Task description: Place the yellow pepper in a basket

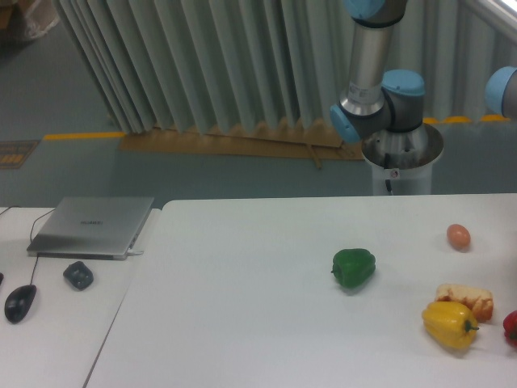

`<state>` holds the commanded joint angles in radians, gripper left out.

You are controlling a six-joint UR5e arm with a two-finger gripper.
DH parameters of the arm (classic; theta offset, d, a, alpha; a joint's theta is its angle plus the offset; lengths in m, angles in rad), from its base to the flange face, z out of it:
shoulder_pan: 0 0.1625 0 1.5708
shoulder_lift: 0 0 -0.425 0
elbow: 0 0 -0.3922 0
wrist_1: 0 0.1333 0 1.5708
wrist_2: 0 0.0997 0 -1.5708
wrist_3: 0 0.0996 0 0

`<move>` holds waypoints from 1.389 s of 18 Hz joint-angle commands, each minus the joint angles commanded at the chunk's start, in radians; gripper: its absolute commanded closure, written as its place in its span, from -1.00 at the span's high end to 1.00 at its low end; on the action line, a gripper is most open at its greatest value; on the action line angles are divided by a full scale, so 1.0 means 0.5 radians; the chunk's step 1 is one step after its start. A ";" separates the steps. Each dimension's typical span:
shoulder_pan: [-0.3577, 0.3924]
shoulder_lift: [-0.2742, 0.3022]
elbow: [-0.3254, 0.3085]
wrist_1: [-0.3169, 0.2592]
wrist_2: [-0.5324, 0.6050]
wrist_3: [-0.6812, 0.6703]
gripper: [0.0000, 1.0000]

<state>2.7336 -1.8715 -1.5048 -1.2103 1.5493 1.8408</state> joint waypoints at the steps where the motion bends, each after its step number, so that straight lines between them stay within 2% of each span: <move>1: 0.000 -0.003 0.003 0.003 0.000 0.000 1.00; 8: -0.168 -0.052 0.061 0.025 0.018 0.202 1.00; 11: -0.297 -0.104 0.126 0.018 0.205 0.444 1.00; 17: -0.552 -0.172 0.209 0.031 0.273 0.546 1.00; 20: -0.684 -0.242 0.257 0.055 0.496 0.558 1.00; 25: -0.758 -0.310 0.261 0.061 0.668 0.635 1.00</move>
<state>2.3547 -2.0264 -1.3744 -1.1796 1.8836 2.1581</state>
